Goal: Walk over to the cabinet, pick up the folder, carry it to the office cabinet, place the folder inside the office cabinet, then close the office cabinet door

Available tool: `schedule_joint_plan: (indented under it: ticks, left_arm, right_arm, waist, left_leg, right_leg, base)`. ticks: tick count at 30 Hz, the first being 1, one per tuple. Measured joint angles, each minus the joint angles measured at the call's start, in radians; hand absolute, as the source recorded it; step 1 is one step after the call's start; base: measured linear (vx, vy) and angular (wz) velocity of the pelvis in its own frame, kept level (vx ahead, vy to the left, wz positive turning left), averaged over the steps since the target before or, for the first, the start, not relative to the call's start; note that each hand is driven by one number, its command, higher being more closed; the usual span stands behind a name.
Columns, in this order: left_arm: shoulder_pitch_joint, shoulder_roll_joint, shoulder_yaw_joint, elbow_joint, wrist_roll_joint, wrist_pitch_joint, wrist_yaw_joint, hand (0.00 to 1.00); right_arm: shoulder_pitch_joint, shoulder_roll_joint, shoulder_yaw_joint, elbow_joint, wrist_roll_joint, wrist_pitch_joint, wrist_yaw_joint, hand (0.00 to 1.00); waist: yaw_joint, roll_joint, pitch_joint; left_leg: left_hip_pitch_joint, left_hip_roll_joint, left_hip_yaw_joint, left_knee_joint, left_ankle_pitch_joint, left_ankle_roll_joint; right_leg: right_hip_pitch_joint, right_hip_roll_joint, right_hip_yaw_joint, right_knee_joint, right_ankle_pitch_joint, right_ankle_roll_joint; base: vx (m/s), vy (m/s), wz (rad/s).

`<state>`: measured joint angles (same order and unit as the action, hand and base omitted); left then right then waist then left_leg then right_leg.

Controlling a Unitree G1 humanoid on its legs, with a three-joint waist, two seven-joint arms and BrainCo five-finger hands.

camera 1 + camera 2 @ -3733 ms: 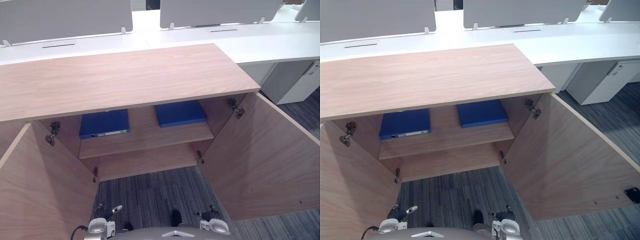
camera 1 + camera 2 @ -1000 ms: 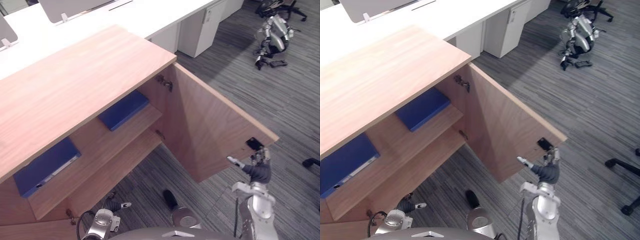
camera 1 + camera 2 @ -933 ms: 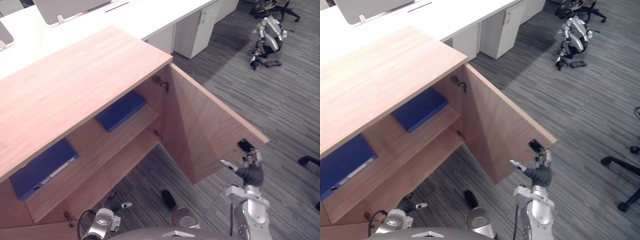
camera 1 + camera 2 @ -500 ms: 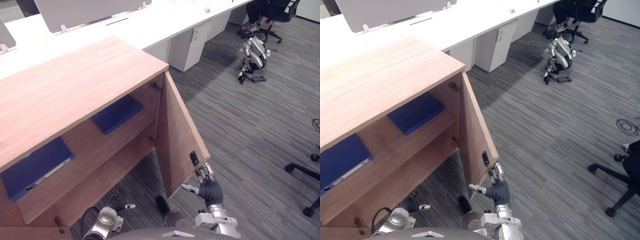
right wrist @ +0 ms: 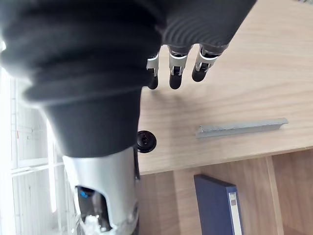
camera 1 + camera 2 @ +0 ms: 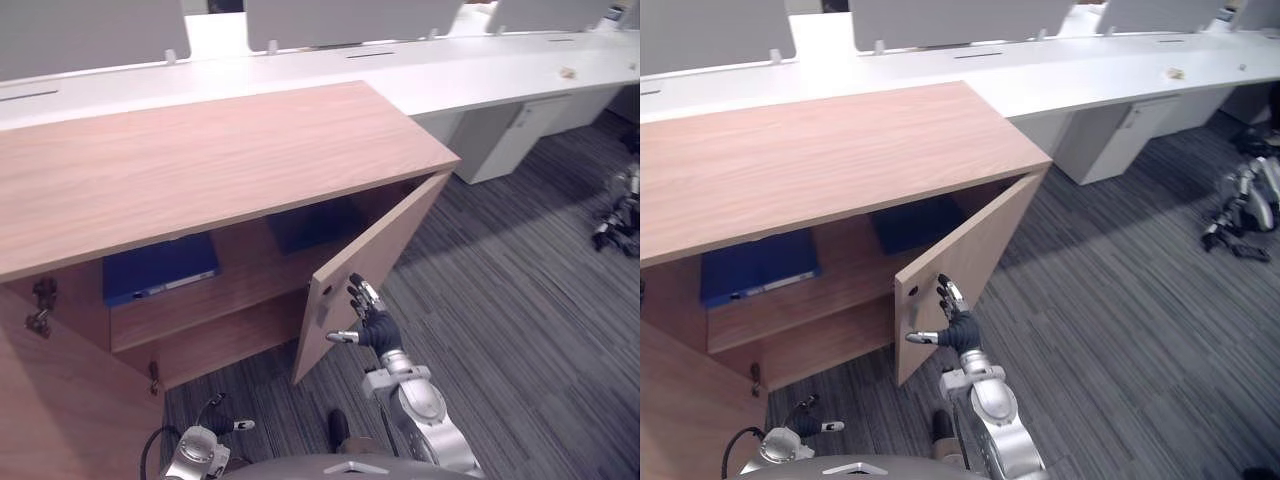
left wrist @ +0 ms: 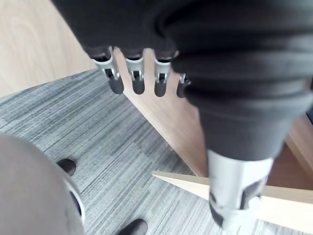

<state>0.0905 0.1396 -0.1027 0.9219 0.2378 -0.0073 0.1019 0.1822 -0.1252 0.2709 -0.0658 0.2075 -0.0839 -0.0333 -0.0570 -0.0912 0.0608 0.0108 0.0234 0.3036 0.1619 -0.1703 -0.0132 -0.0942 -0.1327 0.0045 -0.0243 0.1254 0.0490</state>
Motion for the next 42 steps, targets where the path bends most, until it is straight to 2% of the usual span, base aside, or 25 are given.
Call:
schedule_joint_plan:
  ticks: [2,4,9,13,18,27,35,42]
  left_arm:
    - [0.005,-0.001,0.023,0.0,0.0,0.0,0.0,0.0]
    - [0.006,0.001,0.042,-0.001,-0.005,-0.001,0.003,0.0]
    - [0.009,0.001,0.066,-0.008,-0.022,-0.003,0.007,0.0]
    - [0.012,0.0,0.079,-0.008,-0.04,-0.004,0.009,0.0]
    - [0.015,0.0,0.093,-0.007,-0.063,-0.004,0.022,0.0]
    - [0.023,-0.001,0.1,-0.005,-0.08,-0.005,0.026,0.0]
    - [0.023,-0.008,0.103,-0.005,-0.087,-0.004,0.031,0.0]
    - [0.018,-0.027,0.104,0.004,-0.087,-0.004,0.037,0.0]
  right_arm:
    - [-0.043,-0.007,-0.03,0.056,0.003,0.0,0.0,0.0]
    - [-0.096,-0.014,-0.082,0.123,0.003,0.0,-0.008,0.0]
    - [-0.193,-0.046,-0.169,0.253,0.009,-0.001,-0.048,0.0]
    - [-0.264,-0.061,-0.198,0.374,0.003,0.0,-0.08,0.0]
    - [-0.318,-0.083,-0.208,0.48,-0.013,0.0,-0.086,0.0]
    - [-0.302,-0.069,-0.234,0.567,-0.041,0.001,-0.086,0.0]
    - [-0.142,0.024,-0.285,0.57,-0.088,0.001,-0.086,0.0]
    - [-0.078,0.061,-0.313,0.779,-0.176,0.022,-0.084,0.0]
  waist:
    - [0.002,0.002,0.001]
    - [0.017,0.005,0.002]
    - [0.038,0.024,0.009]
    - [0.05,0.039,0.014]
    - [0.059,0.041,0.016]
    - [0.063,0.041,0.016]
    - [0.056,0.041,0.015]
    - [0.04,0.038,0.012]
  left_leg:
    - [-0.008,-0.002,-0.03,-0.009,0.008,0.003]
    - [-0.011,-0.004,-0.066,-0.009,0.012,0.001]
    - [-0.029,-0.005,-0.13,-0.013,0.027,0.0]
    - [-0.027,-0.009,-0.167,-0.044,0.055,-0.003]
    - [-0.027,-0.01,-0.201,-0.086,0.095,-0.01]
    - [0.007,-0.013,-0.228,-0.19,0.164,-0.017]
    - [0.027,-0.015,-0.25,-0.223,0.176,-0.016]
    - [0.045,-0.016,-0.245,-0.235,0.176,-0.016]
  right_leg:
    - [0.012,-0.003,-0.028,-0.007,-0.001,0.008]
    - [0.028,-0.006,-0.069,-0.02,0.0,0.024]
    - [0.049,-0.006,-0.131,-0.035,-0.001,0.027]
    - [0.06,-0.007,-0.164,-0.042,-0.001,0.027]
    - [0.061,-0.008,-0.197,-0.042,-0.003,0.029]
    - [0.061,-0.008,-0.222,-0.038,-0.023,0.044]
    - [0.079,-0.008,-0.244,-0.042,-0.023,0.051]
    - [0.093,-0.007,-0.238,-0.046,-0.024,0.052]
  base:
    - [0.05,-0.029,0.48]
    - [0.06,-0.035,0.49]
    - [0.03,-0.035,0.38]
    - [-0.02,-0.032,0.26]
    - [-0.07,-0.051,0.22]
    - [-0.05,-0.028,0.11]
    - [0.03,-0.003,0.08]
    - [-0.01,-0.003,-0.01]
